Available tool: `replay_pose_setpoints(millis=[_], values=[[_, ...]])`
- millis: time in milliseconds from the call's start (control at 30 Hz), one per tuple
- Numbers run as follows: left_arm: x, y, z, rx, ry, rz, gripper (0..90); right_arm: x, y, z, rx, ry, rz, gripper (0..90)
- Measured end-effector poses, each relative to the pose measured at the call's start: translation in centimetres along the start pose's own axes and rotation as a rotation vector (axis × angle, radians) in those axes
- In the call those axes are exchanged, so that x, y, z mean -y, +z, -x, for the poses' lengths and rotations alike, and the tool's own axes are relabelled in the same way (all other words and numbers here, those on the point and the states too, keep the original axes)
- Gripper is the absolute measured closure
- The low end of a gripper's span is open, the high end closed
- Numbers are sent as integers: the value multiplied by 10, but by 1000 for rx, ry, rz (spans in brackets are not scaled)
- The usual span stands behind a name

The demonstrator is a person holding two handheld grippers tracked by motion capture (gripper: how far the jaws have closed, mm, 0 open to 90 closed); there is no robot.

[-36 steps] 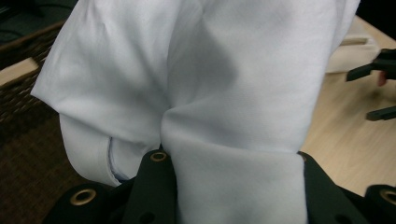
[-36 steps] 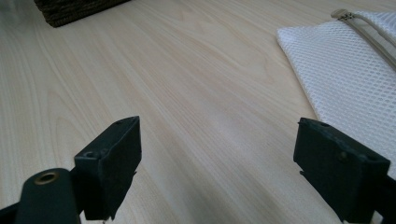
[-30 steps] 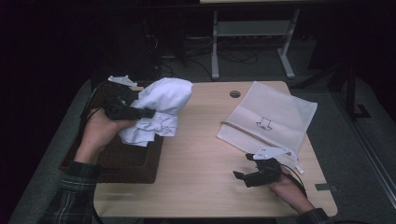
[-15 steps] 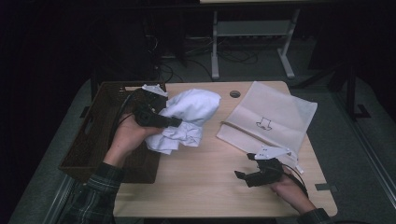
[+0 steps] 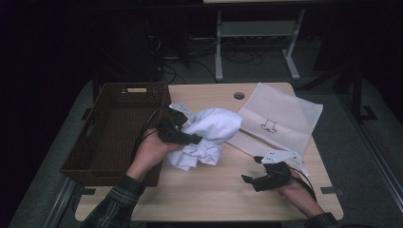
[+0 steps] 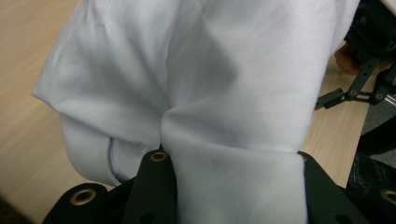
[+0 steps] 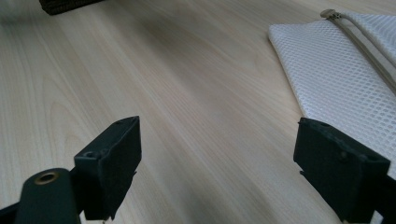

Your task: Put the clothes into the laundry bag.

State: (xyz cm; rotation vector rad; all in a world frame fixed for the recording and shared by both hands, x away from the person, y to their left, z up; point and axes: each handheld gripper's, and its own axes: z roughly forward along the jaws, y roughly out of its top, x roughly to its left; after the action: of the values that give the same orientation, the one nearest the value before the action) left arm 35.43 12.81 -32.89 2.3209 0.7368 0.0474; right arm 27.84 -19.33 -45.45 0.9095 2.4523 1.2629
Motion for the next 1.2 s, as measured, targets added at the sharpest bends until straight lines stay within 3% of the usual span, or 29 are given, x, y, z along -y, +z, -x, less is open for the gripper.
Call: replay_pose_setpoints(millis=[300, 533, 600, 700, 833, 1067, 1200], values=[[19, 34, 16, 6, 28, -50, 684, 1, -5, 1, 2, 9, 19, 140], [40, 53, 18, 3, 33, -104, 684, 1, -13, 3, -5, 19, 15, 149], [46, 57, 18, -1, 28, -107, 684, 0, -15, 3, 5, 17, 8, 149], [55, 63, 18, -1, 17, -103, 683, -1, -19, 4, -36, -1, -9, 143], [66, 68, 18, 3, 8, -99, 683, -1, -20, 7, -53, 11, -47, 142], [78, 70, 19, -4, 35, -87, 674, 0, -22, 12, -59, 20, -49, 150], [81, 74, 17, 4, 29, -85, 662, -1, -23, 13, -61, 18, -52, 156]])
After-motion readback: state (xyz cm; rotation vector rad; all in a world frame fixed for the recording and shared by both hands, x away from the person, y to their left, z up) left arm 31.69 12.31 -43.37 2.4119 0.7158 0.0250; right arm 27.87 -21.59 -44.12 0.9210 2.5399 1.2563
